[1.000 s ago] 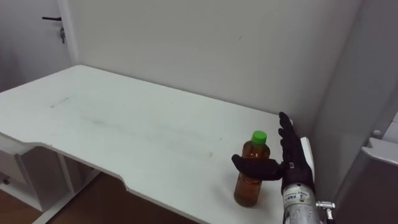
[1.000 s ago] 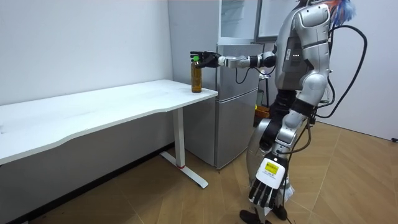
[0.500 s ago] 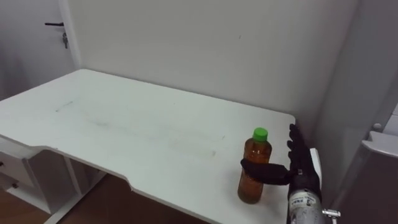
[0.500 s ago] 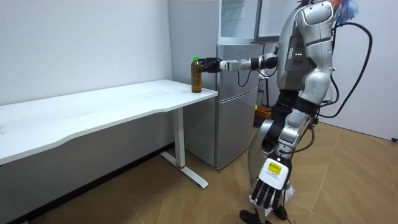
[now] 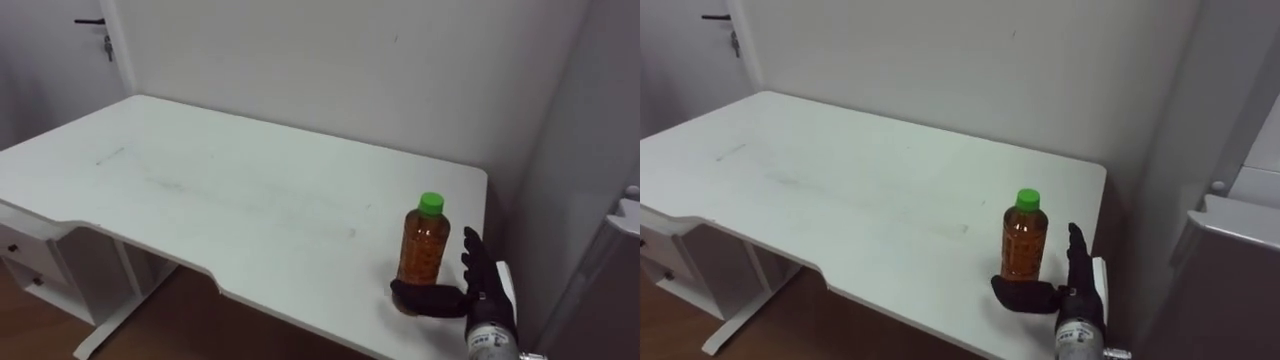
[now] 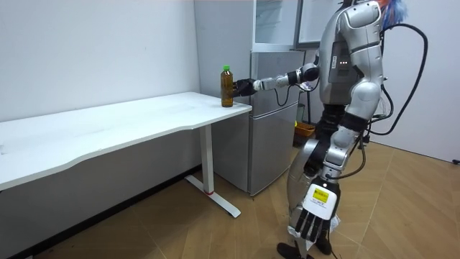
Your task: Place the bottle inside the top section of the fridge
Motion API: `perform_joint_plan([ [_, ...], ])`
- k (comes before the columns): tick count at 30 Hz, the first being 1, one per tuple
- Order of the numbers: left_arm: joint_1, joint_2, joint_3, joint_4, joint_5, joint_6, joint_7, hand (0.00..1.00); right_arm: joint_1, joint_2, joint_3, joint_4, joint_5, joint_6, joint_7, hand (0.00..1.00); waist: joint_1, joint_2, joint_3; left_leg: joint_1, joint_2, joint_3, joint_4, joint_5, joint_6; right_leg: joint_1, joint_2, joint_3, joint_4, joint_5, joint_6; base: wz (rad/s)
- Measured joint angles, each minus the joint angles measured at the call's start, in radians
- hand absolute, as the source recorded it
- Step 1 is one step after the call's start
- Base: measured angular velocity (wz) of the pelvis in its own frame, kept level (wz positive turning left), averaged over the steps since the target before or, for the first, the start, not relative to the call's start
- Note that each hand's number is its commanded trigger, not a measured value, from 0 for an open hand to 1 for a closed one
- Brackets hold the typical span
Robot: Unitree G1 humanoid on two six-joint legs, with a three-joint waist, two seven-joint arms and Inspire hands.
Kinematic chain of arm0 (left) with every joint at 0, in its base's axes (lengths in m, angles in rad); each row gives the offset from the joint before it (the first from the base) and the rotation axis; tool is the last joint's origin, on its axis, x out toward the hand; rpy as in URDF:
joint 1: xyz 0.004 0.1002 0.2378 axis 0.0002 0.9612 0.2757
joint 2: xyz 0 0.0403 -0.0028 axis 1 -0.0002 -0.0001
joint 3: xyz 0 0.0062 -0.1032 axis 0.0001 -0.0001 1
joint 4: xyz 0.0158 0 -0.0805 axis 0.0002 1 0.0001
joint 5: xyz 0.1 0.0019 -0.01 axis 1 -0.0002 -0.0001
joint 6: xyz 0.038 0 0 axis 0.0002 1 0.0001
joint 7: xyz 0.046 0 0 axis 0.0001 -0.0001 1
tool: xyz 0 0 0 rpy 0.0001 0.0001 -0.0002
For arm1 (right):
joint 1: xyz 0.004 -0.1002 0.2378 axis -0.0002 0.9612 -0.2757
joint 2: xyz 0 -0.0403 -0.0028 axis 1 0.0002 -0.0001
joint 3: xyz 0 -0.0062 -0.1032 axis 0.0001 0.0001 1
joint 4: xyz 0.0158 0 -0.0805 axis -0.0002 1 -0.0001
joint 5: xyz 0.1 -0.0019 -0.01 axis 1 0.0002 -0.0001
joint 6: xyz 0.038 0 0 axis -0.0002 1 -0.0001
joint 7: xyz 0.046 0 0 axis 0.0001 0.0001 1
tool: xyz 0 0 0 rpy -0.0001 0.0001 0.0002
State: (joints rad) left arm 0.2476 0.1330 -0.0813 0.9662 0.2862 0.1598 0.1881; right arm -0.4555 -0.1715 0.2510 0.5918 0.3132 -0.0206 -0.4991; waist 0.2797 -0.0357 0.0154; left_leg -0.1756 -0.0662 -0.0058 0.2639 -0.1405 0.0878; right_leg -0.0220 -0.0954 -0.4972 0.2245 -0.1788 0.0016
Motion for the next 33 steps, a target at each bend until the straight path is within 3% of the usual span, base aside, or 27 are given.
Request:
perform_joint_plan([
  [14, -0.041, 0.008, -0.043, -0.001, -0.021, -0.016, -0.001, 0.0, -0.045, -0.001, 0.0, 0.032, 0.0, -0.001, -0.012, 0.0, 0.001, -0.022, 0.0103, -0.07, -0.002, 0.001, 0.023, 0.004, 0.007, -0.07, -0.007, 0.002, 0.021, 0.0, -0.001, 0.0],
  [33, -0.055, 0.011, -0.082, 0.045, -0.061, -0.036, -0.007, 0.0, -0.083, 0.0, 0.0, 0.039, 0.077, -0.002, -0.037, 0.0, 0.017, -0.025, 0.0124, -0.082, -0.002, -0.004, 0.023, 0.007, 0.005, -0.085, -0.007, 0.0, 0.028, 0.001, -0.001, 0.0],
])
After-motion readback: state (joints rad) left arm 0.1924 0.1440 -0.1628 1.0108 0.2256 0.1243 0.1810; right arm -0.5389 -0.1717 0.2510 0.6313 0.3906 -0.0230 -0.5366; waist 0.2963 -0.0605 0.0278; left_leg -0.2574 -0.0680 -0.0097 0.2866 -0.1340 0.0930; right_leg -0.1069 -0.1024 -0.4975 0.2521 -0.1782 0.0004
